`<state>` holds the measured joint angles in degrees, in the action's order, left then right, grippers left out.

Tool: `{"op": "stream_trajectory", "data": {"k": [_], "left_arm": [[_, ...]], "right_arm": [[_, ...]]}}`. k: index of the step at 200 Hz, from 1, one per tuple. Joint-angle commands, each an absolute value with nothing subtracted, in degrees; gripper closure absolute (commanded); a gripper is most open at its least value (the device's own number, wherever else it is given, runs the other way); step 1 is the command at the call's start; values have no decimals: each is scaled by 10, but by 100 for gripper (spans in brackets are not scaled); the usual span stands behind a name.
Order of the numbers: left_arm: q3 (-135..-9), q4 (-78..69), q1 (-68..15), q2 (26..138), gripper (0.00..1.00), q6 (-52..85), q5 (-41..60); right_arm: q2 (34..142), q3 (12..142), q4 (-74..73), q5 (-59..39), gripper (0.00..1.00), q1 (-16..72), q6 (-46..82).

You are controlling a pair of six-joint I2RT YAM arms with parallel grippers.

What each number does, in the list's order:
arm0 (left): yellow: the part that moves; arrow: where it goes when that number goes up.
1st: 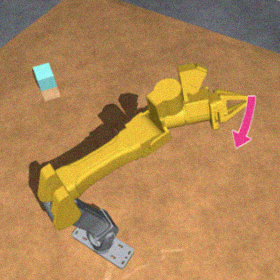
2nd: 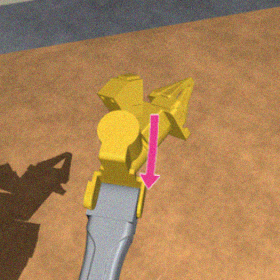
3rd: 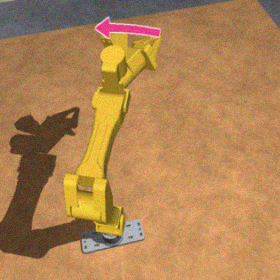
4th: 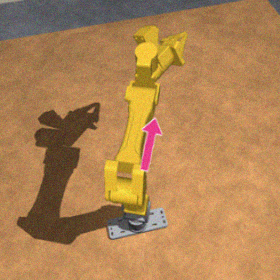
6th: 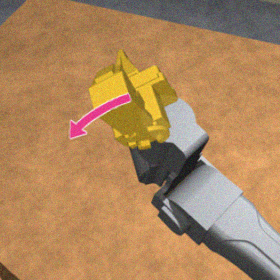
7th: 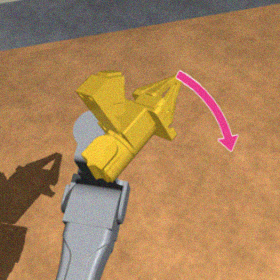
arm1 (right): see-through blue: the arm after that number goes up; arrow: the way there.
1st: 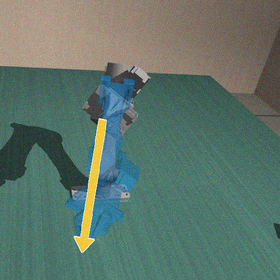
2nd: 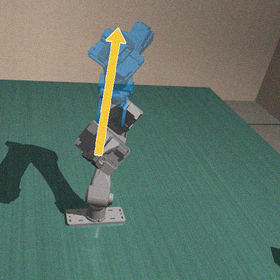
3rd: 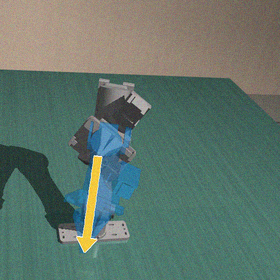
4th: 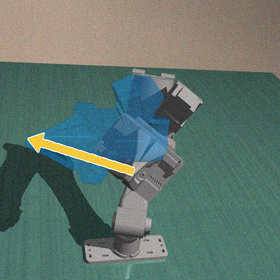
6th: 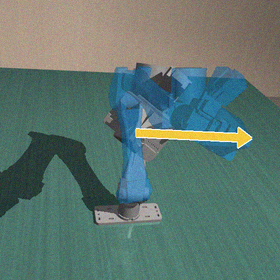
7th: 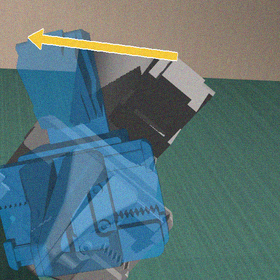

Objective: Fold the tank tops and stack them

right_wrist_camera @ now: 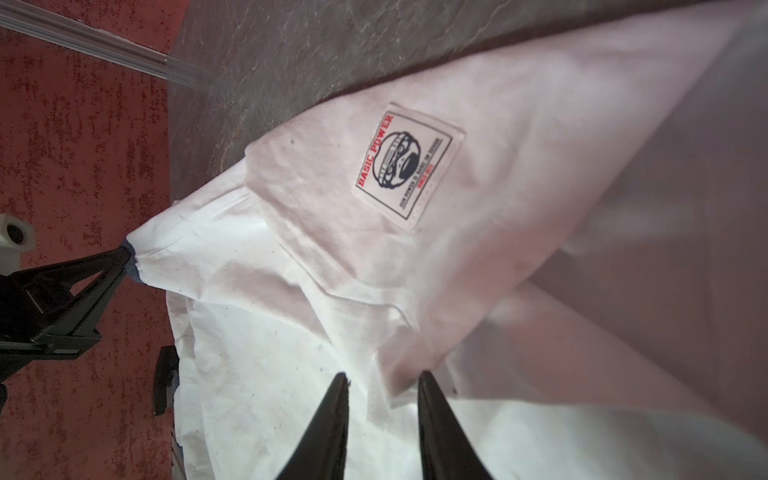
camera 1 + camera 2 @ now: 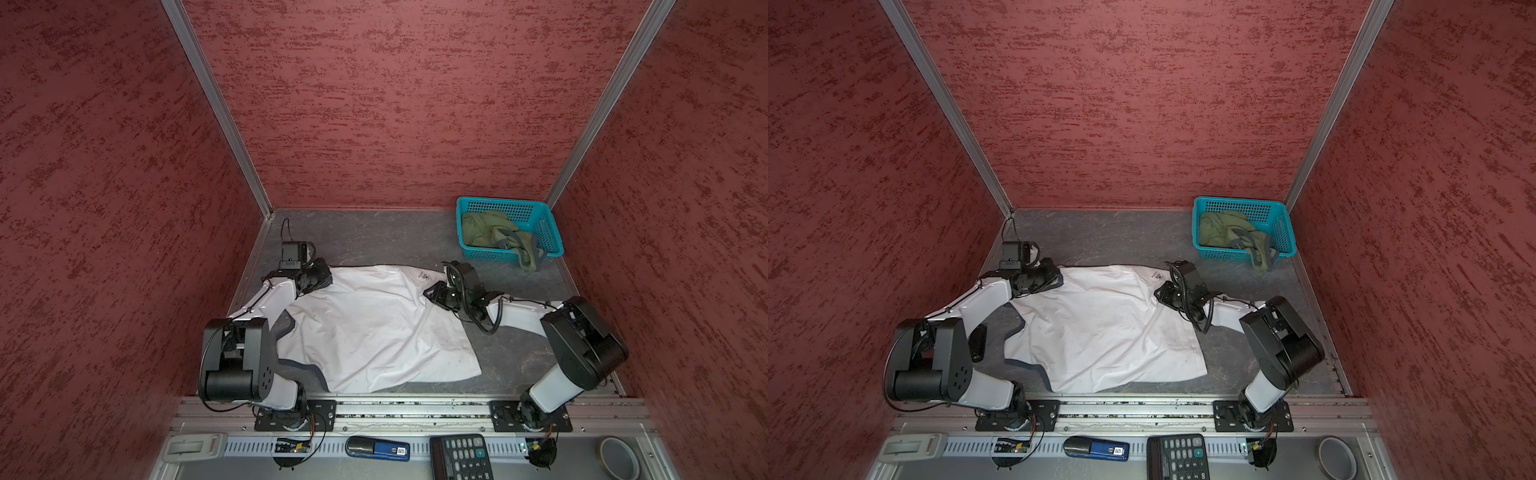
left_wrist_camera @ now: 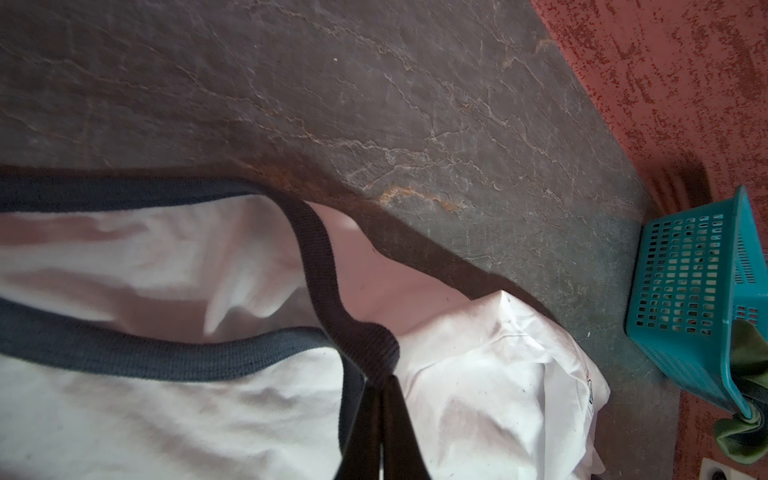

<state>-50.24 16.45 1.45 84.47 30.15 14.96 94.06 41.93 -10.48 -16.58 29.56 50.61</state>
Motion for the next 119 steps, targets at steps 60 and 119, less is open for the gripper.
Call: {"op": "stream_trajectory", "data": {"k": [60, 119], "left_arm": [[-499, 151, 19, 849, 100, 299, 150], [-500, 150, 19, 852, 100, 300, 150]], "right_arm": [[956, 423, -133, -142, 64, 297, 558], [954, 407, -132, -122, 59, 297, 591]]}}
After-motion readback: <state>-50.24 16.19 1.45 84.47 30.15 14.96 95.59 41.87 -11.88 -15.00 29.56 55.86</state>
